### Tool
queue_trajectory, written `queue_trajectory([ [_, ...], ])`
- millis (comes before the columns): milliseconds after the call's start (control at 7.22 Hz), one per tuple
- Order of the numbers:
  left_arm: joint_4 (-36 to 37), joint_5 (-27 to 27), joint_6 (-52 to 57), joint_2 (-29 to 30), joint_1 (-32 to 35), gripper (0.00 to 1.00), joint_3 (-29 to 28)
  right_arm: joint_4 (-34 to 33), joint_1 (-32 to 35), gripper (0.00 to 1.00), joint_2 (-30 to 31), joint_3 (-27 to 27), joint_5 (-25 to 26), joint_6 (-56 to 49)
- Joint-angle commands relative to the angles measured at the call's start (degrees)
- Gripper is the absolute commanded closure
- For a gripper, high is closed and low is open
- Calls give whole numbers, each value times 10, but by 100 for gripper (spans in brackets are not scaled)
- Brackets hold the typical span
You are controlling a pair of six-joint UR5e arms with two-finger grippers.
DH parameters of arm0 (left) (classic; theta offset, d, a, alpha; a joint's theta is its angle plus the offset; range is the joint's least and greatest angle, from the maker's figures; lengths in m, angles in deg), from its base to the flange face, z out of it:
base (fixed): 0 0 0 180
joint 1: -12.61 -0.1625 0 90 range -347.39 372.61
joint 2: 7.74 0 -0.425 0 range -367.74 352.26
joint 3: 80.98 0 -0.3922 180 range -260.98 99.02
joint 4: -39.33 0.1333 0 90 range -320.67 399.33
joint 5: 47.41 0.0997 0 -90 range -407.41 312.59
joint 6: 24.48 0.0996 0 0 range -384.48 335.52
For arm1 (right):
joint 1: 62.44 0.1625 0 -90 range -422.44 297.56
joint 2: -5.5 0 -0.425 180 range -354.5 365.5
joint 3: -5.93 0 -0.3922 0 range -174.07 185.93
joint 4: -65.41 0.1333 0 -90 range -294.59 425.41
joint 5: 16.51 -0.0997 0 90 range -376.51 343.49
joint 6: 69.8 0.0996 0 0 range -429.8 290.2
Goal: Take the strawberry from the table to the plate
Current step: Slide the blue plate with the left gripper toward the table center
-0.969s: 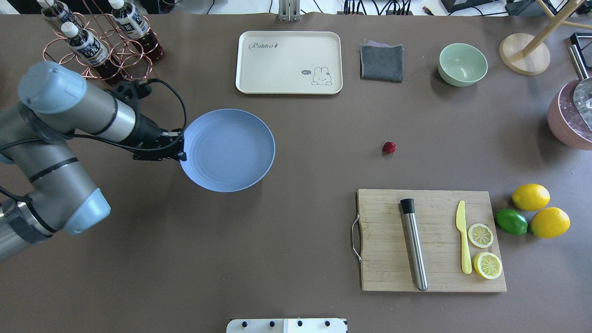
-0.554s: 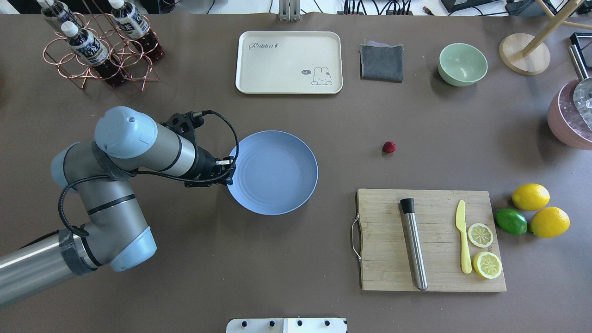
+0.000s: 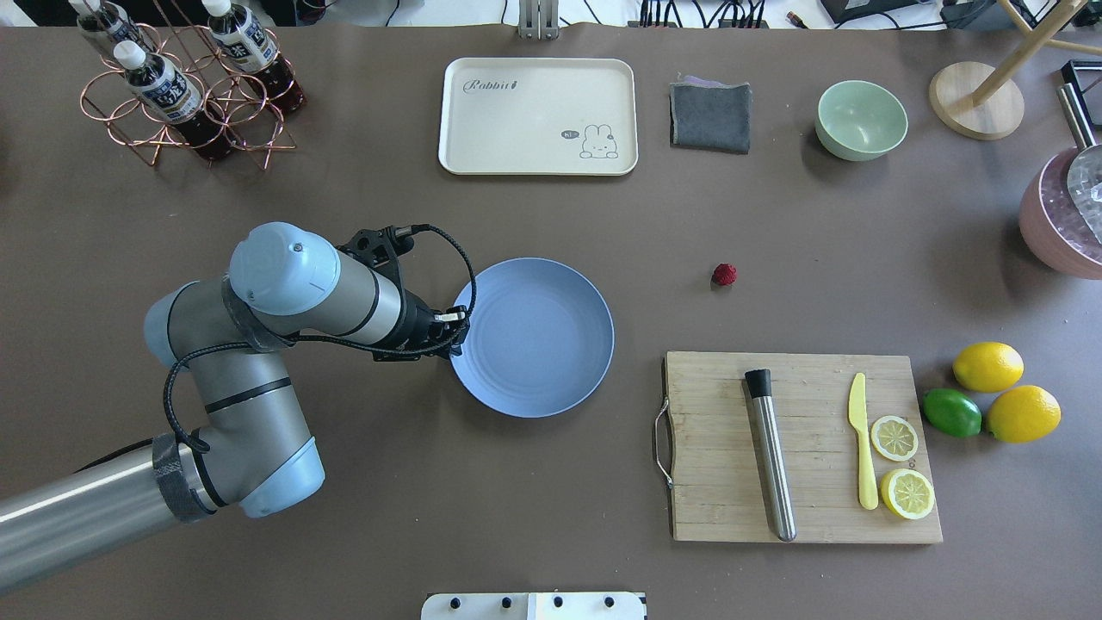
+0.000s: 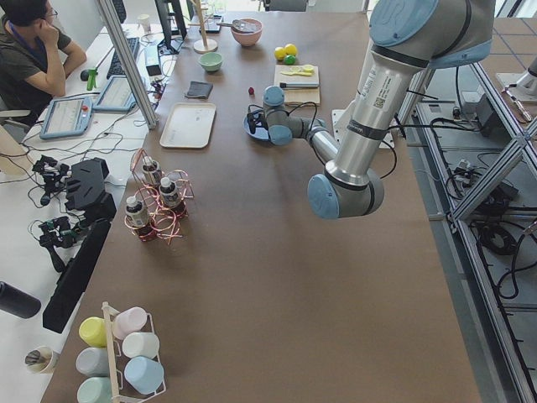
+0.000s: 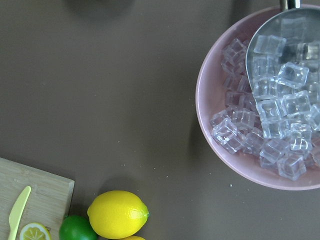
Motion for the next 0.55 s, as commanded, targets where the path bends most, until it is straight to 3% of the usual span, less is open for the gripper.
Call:
queue_trajectory([
  [0,2,-1,1,2,4,3,6,1,-20,1,-26,12,-8,69],
  [415,36,-39,54,-30,93,3,41,1,-126,1,-110,39,21,268],
])
